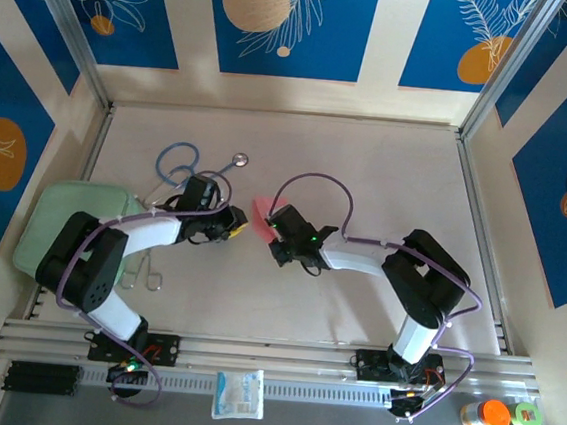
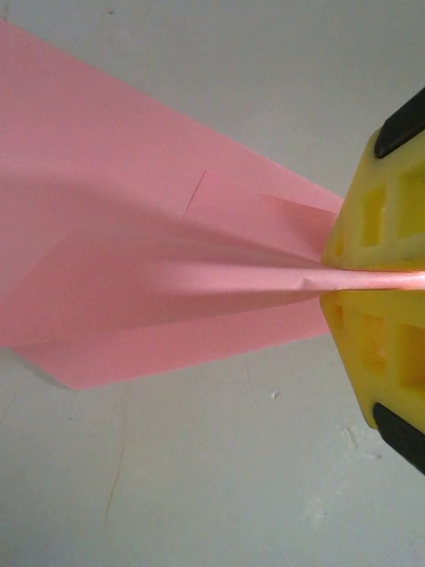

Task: Fold a paper plane with a square sheet of paper (pick it up from the middle)
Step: Fourth fold the wing at the center of the table.

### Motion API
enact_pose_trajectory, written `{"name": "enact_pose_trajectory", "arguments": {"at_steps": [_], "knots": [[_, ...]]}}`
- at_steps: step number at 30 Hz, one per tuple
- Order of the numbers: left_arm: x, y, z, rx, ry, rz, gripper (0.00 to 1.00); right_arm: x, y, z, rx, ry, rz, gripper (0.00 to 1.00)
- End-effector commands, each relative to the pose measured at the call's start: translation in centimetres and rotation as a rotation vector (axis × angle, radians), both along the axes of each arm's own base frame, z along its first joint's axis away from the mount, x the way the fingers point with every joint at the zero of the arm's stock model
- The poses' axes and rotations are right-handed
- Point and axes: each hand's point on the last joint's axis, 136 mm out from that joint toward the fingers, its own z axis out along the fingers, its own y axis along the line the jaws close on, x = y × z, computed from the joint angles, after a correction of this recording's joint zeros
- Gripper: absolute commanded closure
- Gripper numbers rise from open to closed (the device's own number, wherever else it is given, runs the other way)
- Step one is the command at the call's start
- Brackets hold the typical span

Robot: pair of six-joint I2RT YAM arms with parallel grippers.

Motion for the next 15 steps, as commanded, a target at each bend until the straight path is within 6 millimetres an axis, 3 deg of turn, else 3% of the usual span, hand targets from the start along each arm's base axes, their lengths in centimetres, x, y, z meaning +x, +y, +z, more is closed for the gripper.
{"name": "enact_pose_trajectory", "arguments": {"at_steps": [1, 7, 15], "knots": [[-0.3, -1.3, -0.5, -0.037, 0.007, -0.033, 0.76, -0.6, 1.3, 1.4, 0.090, 0.007, 0.082, 0.87], [0.2, -3.6, -1.2, -0.050, 0.021, -0.096, 0.76, -0.3, 0.9, 1.3, 0.071, 0.001, 0.079, 0.86], [1.0, -4.2, -3.0, -0.019, 0.063, -0.099, 0.78, 0.8, -0.2, 1.4, 0.010, -0.018, -0.010, 0.75]]}}
